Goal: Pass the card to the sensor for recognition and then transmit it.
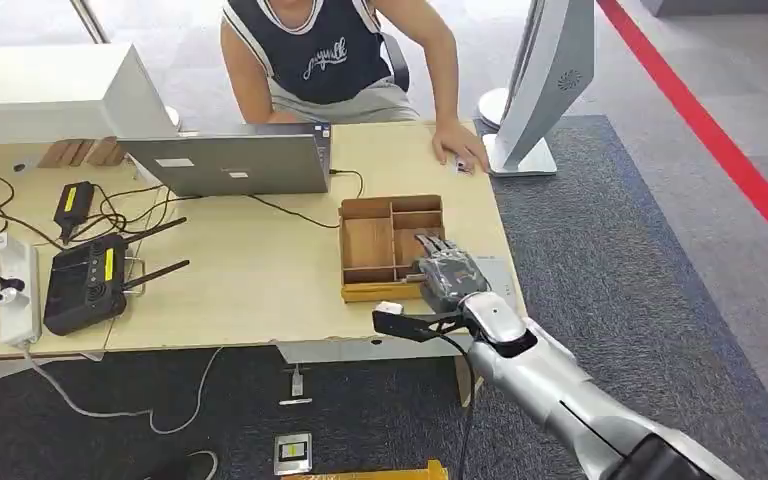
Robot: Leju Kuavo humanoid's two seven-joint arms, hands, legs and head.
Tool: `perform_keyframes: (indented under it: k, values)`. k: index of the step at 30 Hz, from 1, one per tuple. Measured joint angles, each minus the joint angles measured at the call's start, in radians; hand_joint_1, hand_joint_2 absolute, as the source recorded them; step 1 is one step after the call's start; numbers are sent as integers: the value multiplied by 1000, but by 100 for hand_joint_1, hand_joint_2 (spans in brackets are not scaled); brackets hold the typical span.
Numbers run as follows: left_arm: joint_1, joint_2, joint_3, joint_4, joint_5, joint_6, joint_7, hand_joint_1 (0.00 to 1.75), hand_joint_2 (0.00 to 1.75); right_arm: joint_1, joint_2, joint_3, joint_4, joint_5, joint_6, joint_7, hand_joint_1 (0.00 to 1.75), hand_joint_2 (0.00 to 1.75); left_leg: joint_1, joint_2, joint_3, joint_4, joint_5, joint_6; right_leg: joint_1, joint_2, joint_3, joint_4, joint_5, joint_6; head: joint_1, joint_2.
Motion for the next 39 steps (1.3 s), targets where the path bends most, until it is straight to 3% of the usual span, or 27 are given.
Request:
perform_keyframes:
  k: [26,33,39]
  values:
    - [0,0,0,0,-2,8,-1,0,175,-18,21,6,50,2,-12,0,175,175,0,0,1,0,0,0,0,0,0,0,0,0,0,0]
    - [0,0,0,0,-2,8,-4,0,175,-22,32,6,52,3,-126,-19,175,175,0,0,0,0,0,0,0,0,0,0,0,0,0,0]
    - [0,0,0,0,-3,9,-4,0,175,-36,31,3,18,10,-140,-9,175,175,0,0,0,0,0,0,0,0,0,0,0,0,0,0]
